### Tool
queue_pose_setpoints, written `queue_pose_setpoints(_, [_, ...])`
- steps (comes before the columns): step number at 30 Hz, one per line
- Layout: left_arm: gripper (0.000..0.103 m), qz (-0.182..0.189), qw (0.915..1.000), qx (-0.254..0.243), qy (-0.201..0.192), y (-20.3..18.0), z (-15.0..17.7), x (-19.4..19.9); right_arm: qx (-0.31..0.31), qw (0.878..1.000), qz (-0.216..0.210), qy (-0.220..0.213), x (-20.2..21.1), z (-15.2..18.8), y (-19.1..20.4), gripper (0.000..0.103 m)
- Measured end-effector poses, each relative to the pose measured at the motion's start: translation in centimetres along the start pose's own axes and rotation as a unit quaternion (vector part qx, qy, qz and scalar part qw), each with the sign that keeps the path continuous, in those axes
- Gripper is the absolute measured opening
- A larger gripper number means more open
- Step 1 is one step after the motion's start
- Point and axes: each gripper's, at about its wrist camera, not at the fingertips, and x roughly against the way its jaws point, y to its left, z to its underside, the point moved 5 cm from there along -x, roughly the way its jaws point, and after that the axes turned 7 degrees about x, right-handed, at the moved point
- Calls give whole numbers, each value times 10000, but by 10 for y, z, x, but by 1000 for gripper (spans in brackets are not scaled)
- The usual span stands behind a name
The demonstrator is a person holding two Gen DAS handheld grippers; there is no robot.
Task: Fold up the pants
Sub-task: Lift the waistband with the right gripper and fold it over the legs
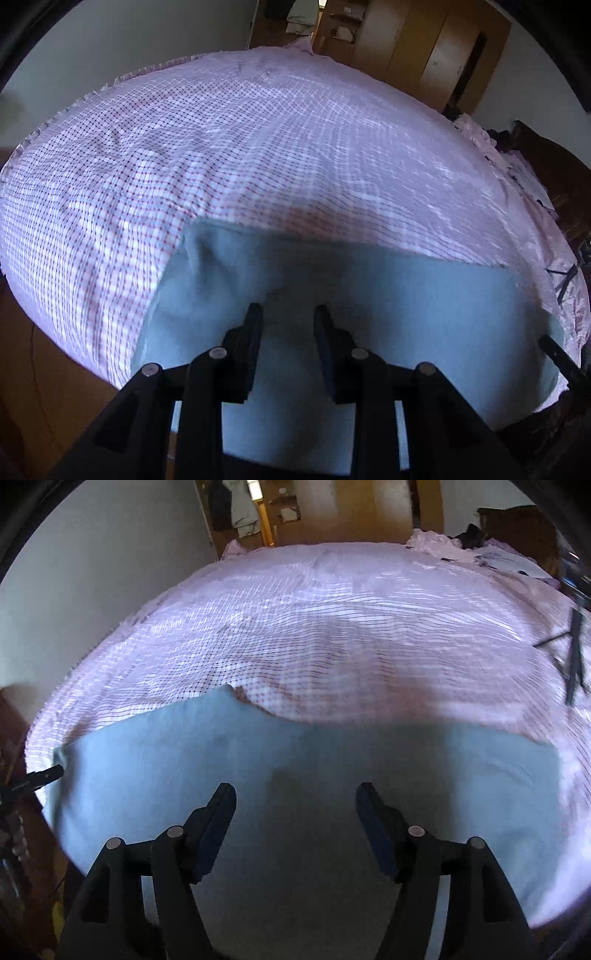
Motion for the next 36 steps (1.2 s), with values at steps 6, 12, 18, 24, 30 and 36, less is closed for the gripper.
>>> queue_pose_setpoints(6, [33, 115, 9998, -115, 69, -26, 26, 17, -680, 9975, 132, -129, 48, 46, -40, 62])
queue_pose_setpoints(12, [35, 111, 9992, -344, 183, -47, 41, 22, -1389, 9895, 357, -159, 72, 83, -88, 62])
queue_pose_setpoints(18, [35, -81, 9992, -336, 205, -40, 49, 23, -2160, 9761, 69, -224, 71, 113, -115, 62])
queue_pose_setpoints(24, [35, -299, 9991, -131, 280, -21, 48, 16, -2468, 9682, -210, -338, 59, 115, -121, 62])
queue_pose_setpoints(30, [35, -441, 9985, -23, 333, -11, 50, 11, -2744, 9604, -324, -367, 43, 110, -125, 62])
queue_pose_setpoints(36, [35, -546, 9980, -68, 303, -9, 49, 7, -2767, 9597, -221, -448, 39, 105, -120, 62])
